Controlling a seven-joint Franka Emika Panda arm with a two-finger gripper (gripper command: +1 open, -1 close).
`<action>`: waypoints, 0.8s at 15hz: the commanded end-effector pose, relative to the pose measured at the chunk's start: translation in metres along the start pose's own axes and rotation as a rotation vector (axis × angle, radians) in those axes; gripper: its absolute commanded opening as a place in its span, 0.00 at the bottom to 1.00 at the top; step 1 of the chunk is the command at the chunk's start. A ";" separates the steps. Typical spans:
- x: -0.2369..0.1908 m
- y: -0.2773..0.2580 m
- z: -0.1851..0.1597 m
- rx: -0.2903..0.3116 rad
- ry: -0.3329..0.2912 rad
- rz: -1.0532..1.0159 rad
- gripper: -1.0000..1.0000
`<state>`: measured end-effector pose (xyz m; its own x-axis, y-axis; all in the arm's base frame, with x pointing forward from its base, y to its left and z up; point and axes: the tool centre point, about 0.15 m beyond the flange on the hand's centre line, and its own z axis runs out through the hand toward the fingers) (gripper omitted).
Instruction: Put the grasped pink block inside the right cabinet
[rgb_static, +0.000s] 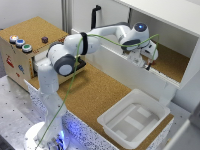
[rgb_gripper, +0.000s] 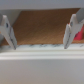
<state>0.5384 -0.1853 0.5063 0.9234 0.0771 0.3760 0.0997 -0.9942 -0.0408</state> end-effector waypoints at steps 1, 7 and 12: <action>-0.067 -0.133 0.014 -0.117 0.013 -0.065 1.00; -0.118 -0.269 0.049 0.008 -0.095 -0.285 1.00; -0.135 -0.357 0.052 0.085 -0.148 -0.564 1.00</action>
<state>0.4300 0.0805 0.4394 0.8534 0.4529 0.2579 0.4782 -0.8773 -0.0416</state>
